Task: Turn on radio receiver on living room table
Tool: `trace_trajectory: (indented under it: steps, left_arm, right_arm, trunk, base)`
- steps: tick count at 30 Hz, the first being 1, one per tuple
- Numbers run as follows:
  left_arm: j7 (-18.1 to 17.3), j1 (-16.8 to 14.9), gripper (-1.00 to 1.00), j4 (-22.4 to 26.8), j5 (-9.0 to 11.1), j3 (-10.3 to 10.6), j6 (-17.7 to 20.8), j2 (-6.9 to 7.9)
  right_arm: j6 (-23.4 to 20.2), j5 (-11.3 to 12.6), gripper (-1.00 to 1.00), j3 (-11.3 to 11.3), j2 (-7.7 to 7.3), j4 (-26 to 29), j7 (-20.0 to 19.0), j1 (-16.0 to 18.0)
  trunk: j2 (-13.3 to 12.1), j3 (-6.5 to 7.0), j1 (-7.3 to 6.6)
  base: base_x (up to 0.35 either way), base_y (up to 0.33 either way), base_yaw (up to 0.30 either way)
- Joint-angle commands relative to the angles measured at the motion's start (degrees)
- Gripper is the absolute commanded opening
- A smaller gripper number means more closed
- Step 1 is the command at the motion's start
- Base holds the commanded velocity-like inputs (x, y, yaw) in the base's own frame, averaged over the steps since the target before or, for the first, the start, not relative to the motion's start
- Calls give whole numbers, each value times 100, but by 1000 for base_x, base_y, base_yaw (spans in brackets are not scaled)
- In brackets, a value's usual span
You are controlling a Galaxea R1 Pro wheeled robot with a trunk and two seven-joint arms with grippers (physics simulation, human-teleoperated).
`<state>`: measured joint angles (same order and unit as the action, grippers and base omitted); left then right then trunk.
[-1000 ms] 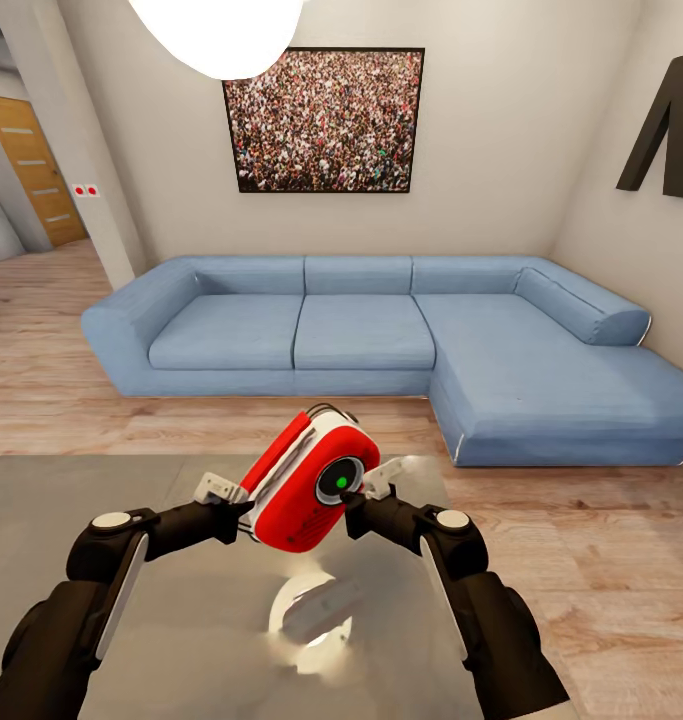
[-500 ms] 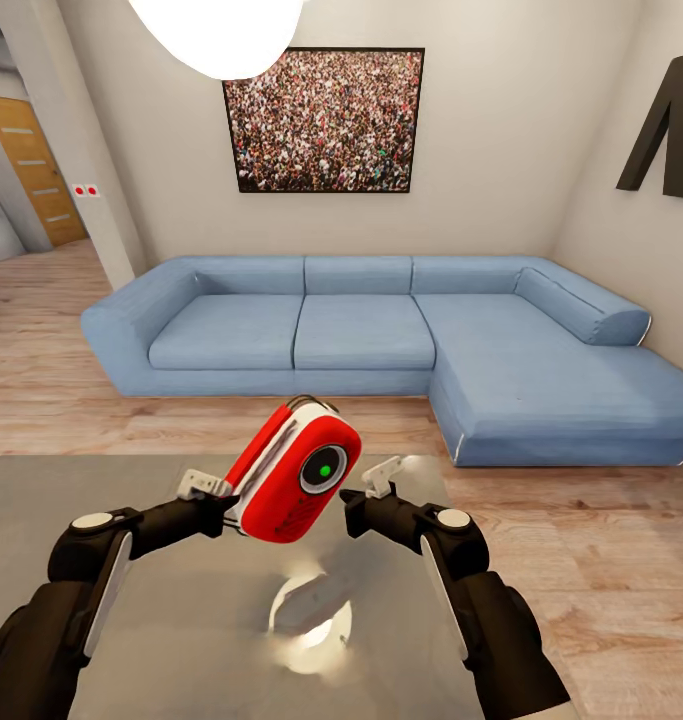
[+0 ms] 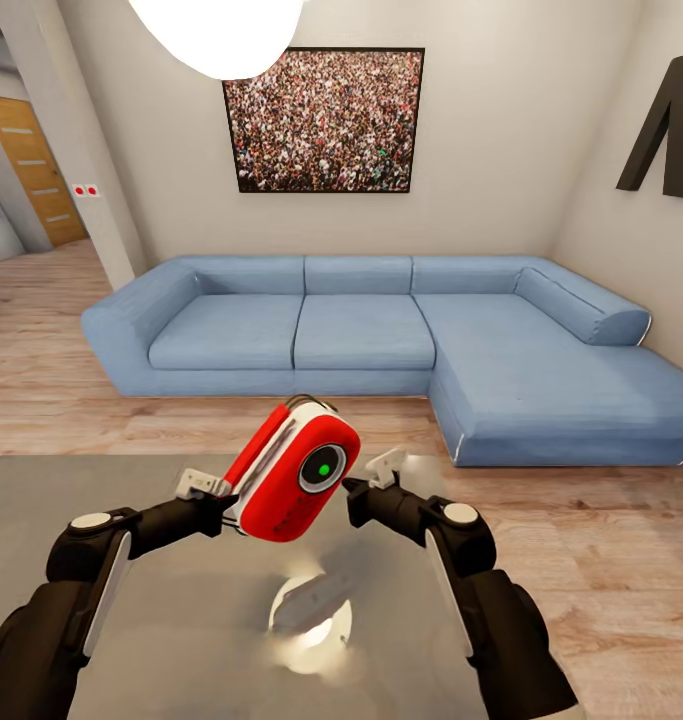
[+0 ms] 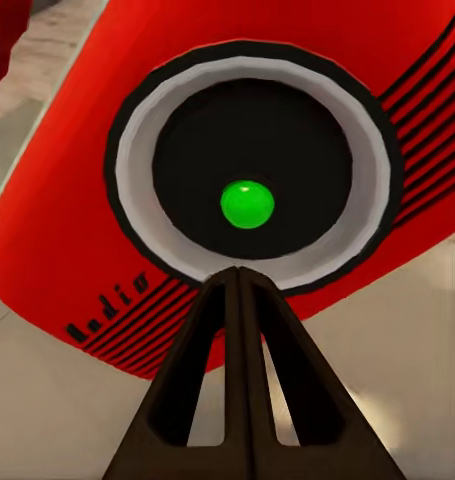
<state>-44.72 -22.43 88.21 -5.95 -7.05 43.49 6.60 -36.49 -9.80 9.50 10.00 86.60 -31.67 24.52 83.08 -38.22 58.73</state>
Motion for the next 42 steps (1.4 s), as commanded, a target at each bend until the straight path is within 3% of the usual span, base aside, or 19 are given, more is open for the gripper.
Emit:
trace_trajectory:
  steps: [1, 9, 18, 24, 26, 31, 42]
  left_arm:
    - [-1, 0, -100, 3, 57, -12, 13, 0]
    - [-1, 1, -100, 11, 59, -182, 19, 0]
    - [-1, 1, -100, 3, 59, -191, 19, -10]
    - [-1, 1, -100, 9, 57, -226, 19, -9]
    - [-1, 1, -100, 11, 58, -353, 19, -9]
    - [-1, 1, -100, 3, 59, -549, 19, -11]
    - [11, 1, -100, -37, 44, -561, 11, -9]
  right_arm:
    - [-6, -2, -100, 0, 0, 31, 1, 0]
    - [-120, -20, -100, -6, 0, 317, 22, 0]
    - [-270, -50, -100, -26, -3, 469, 171, 0]
    - [-304, -69, -100, -34, -225, 488, 211, 0]
    - [-305, -73, -100, -46, -273, 489, 213, 0]
    - [-308, -75, -100, -333, -312, 490, 282, 0]
    - [-315, -77, -100, -419, -502, 490, 541, 0]
  trunk:
    - [0, 0, 0]
    - [0, 0, 0]
    - [0, 0, 0]
    - [0, 0, 0]
    - [0, 0, 0]
    - [0, 0, 0]
    - [0, 0, 0]
  base:
    - [0, 0, 0]
    - [0, 0, 0]
    - [0, 0, 0]
    - [0, 0, 0]
    - [0, 0, 0]
    - [0, 0, 0]
    - [0, 0, 0]
